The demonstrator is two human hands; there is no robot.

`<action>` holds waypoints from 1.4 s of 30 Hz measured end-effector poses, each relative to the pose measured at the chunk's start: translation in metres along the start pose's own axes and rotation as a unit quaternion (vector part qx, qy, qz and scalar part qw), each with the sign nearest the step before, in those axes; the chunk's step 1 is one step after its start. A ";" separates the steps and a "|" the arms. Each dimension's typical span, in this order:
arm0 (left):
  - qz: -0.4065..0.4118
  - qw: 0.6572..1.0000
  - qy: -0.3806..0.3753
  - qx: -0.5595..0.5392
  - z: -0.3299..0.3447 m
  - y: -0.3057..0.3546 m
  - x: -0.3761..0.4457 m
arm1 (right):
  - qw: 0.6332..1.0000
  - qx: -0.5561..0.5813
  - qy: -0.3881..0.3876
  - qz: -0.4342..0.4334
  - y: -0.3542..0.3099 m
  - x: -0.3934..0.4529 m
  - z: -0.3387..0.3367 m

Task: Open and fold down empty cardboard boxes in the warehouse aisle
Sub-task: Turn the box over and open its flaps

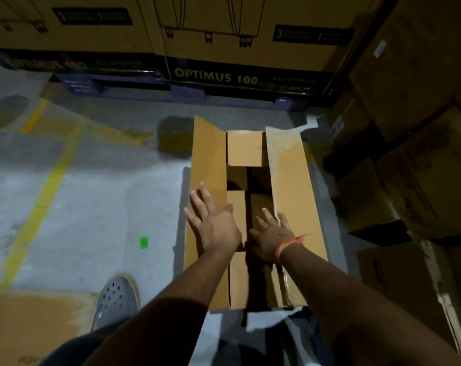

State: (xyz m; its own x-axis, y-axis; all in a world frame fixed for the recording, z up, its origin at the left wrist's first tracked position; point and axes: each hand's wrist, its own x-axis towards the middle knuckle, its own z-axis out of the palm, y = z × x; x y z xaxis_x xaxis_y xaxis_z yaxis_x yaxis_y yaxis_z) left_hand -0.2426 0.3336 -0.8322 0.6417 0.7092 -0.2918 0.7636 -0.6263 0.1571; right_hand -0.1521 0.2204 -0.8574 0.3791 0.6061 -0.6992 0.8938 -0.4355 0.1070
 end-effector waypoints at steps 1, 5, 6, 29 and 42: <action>-0.033 0.999 0.002 -0.011 -0.003 -0.003 0.001 | 1.000 -0.008 -0.008 0.017 0.004 -0.002 -0.001; -0.145 0.978 -0.012 -0.152 -0.020 -0.025 0.015 | 0.995 0.001 0.041 0.096 0.029 -0.013 -0.016; -0.152 0.970 -0.017 -0.190 -0.022 -0.031 0.020 | 0.991 0.004 0.065 0.115 0.034 -0.015 -0.020; -0.087 0.920 -0.214 -0.315 0.068 -0.098 0.034 | 0.824 0.545 -0.078 0.133 0.043 0.020 0.042; 0.002 0.975 -0.210 -0.075 0.035 -0.101 0.011 | 0.951 0.291 -0.028 0.100 0.009 -0.003 0.021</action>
State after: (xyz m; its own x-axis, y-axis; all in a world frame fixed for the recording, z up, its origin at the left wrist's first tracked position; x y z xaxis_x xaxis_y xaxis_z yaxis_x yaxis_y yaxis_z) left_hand -0.3153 0.3937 -0.8847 0.5824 0.4929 -0.6465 0.7837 -0.5518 0.2853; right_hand -0.1507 0.2006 -0.8696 0.5006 0.4429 -0.7438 0.5141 -0.8434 -0.1562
